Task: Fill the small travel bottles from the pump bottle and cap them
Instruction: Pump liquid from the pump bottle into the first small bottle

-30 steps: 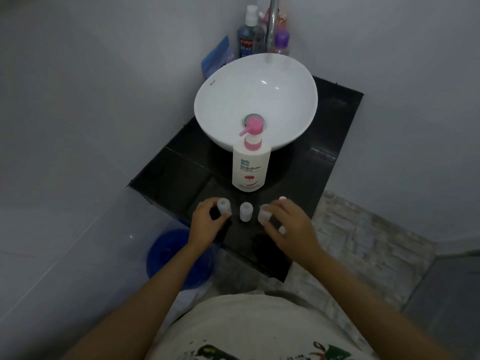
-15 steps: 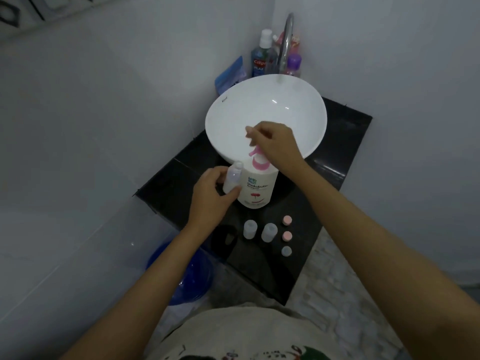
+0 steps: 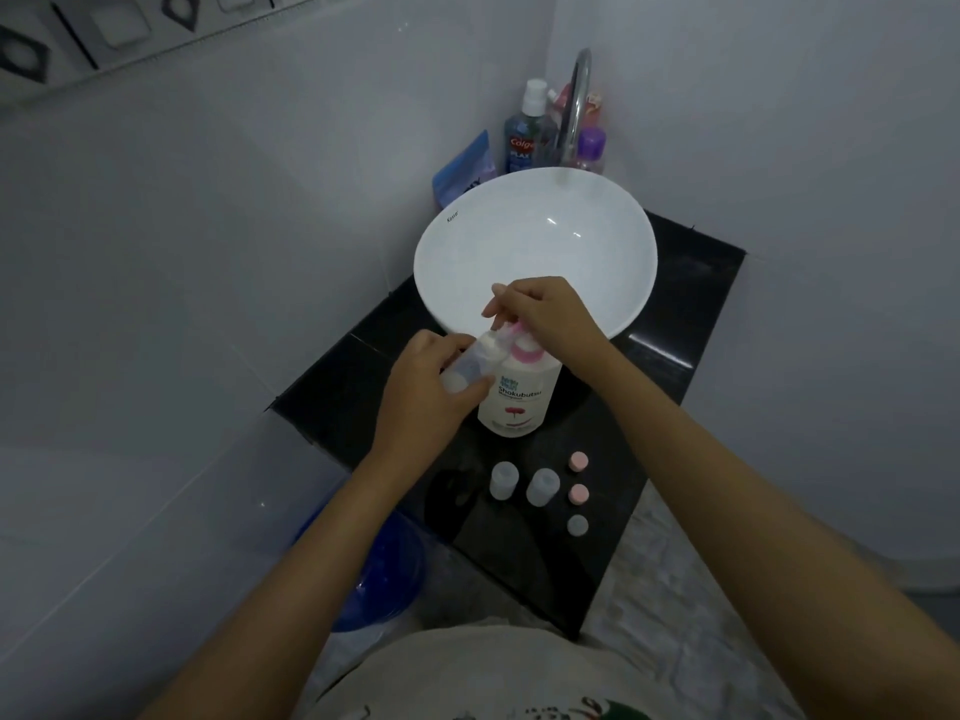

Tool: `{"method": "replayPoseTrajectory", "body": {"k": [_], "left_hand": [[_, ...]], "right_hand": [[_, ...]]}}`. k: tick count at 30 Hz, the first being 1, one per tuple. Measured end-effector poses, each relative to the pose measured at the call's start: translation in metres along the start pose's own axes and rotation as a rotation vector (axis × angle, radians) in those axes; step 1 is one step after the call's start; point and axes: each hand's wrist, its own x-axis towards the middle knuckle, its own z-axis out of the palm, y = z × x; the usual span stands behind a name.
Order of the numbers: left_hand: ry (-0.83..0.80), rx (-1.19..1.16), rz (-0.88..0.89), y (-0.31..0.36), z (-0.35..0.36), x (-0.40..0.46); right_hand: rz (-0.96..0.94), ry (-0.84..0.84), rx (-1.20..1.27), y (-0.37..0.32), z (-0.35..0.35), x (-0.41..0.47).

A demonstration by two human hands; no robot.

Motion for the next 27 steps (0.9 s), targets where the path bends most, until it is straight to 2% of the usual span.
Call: {"method": "replayPoseTrajectory", "body": {"k": [4, 10, 20, 27], "left_hand": [[-0.021, -0.059, 0.015, 0.001, -0.007, 0.0], [-0.021, -0.137, 0.015, 0.005, -0.007, 0.001], [-0.043, -0.176, -0.021, -0.005, 0.0, 0.0], [0.014, -0.218, -0.002, -0.002, 0.001, -0.001]], "right_hand": [[0.075, -0.032, 0.068, -0.004, -0.003, 0.001], [0.062, 0.034, 0.016, -0.001, 0.003, 0.004], [0.109, 0.048, 0.013, 0.018, 0.013, 0.004], [0.043, 0.048, 0.051, 0.005, 0.005, 0.006]]}}
